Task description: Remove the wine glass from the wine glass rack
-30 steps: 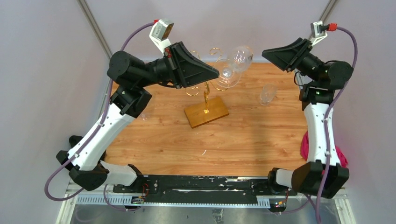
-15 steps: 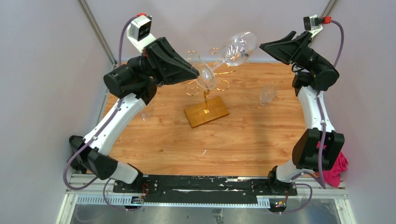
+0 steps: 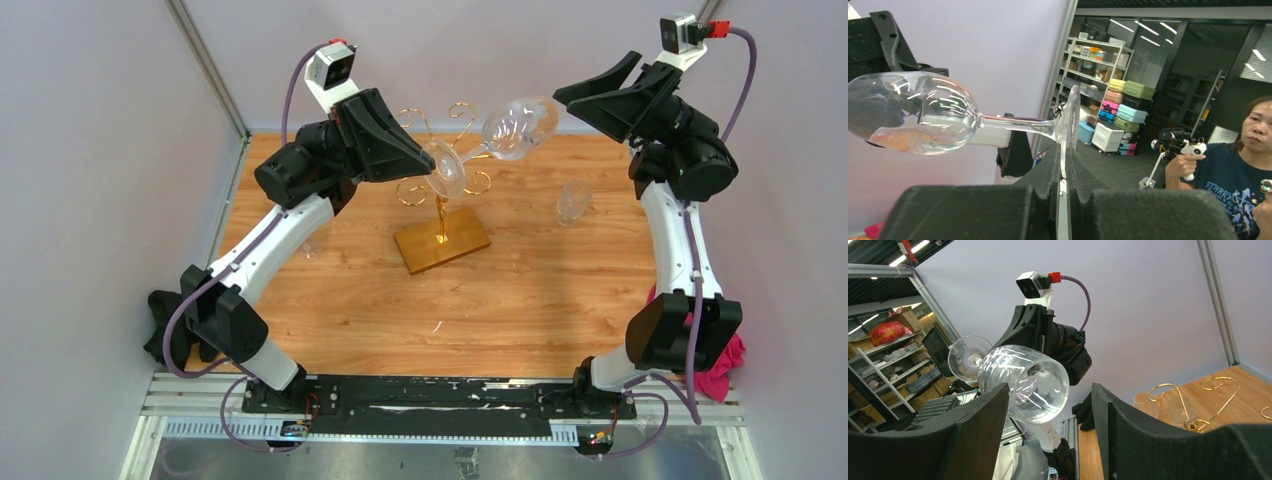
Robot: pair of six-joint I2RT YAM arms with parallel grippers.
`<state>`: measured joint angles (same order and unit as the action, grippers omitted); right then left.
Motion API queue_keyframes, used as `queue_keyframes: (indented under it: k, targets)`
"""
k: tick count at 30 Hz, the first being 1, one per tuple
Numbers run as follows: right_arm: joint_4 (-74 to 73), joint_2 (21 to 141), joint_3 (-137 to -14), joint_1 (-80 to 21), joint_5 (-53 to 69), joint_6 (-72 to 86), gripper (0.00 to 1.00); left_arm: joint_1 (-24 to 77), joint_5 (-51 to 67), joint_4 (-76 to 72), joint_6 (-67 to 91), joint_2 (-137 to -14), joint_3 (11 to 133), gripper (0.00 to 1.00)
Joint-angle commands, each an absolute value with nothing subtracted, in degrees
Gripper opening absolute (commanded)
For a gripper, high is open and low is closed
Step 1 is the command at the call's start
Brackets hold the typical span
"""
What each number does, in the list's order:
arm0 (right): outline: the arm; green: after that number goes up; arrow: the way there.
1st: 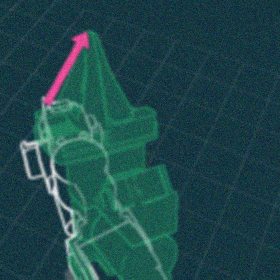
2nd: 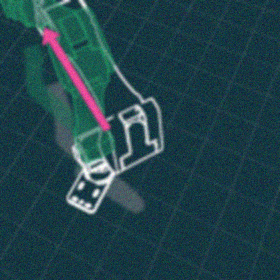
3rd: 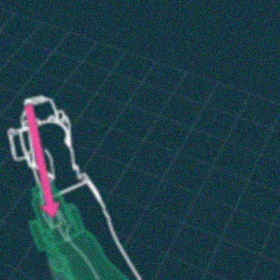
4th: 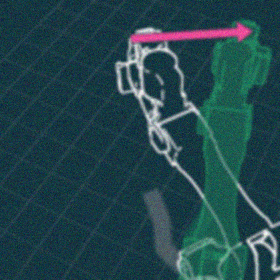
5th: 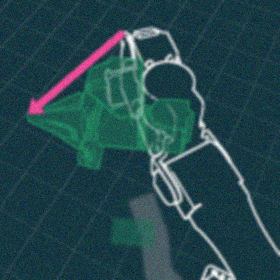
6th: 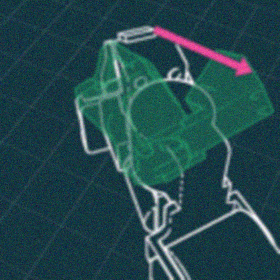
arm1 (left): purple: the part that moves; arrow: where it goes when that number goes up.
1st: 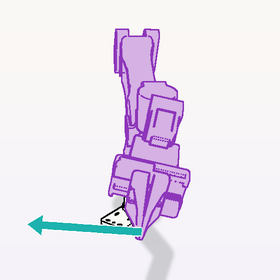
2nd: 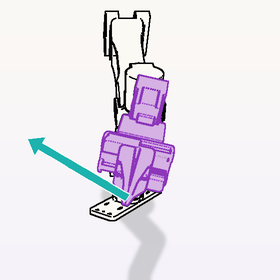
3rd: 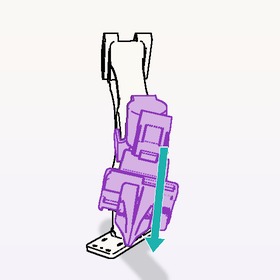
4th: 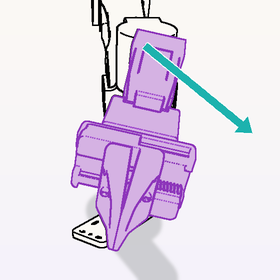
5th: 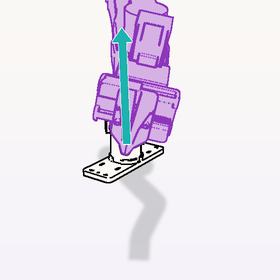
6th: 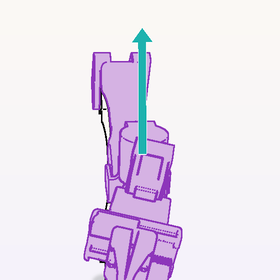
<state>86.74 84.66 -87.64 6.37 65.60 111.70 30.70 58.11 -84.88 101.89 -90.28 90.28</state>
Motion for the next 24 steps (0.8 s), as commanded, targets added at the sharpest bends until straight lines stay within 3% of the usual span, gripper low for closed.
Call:
queue_keyframes:
  k: [1,16,24]
  targets:
    - [91.48,82.98,-86.84,5.05,66.78,112.37,0.66,30.22,56.95,-89.47,102.12,-88.47,90.76,0.0]
    - [91.49,81.62,-87.02,-4.39,66.58,111.96,0.66,29.41,57.82,-89.47,102.38,-91.14,93.16,0.0]
    - [91.49,81.26,-89.65,-7.91,67.85,111.77,0.61,27.52,59.43,-89.47,102.65,-94.11,95.47,0.0]
